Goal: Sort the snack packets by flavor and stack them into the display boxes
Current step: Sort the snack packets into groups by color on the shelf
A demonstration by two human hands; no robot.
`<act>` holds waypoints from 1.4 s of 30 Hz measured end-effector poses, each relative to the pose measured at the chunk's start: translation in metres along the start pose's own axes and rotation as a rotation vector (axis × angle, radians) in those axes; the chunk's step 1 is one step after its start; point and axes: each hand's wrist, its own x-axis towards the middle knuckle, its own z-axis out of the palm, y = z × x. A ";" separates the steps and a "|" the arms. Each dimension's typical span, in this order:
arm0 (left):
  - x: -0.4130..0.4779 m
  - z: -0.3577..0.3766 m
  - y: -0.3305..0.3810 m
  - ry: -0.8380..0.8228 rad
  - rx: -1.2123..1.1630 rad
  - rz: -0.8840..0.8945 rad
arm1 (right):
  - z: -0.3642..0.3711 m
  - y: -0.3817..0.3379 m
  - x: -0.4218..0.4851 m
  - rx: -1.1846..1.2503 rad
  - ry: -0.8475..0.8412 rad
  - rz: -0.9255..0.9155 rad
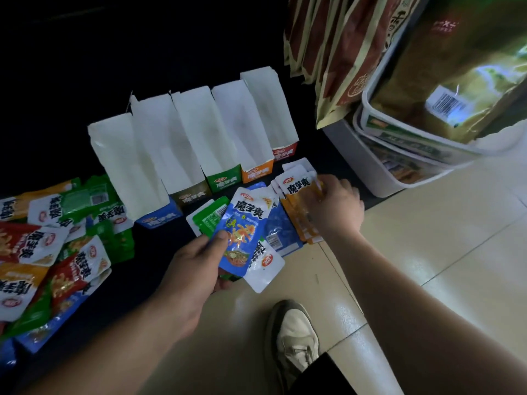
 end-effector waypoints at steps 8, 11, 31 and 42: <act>-0.003 0.012 -0.001 -0.037 -0.027 0.058 | -0.039 -0.046 -0.066 0.507 -0.376 -0.020; -0.003 0.016 0.001 -0.065 -0.038 0.083 | -0.038 -0.055 -0.075 0.838 -0.505 0.058; 0.015 -0.072 -0.033 0.172 0.212 0.042 | 0.012 -0.042 -0.046 -0.006 -0.016 -0.276; 0.023 -0.051 -0.034 0.169 0.246 0.112 | 0.037 -0.029 -0.072 0.054 -0.066 -0.684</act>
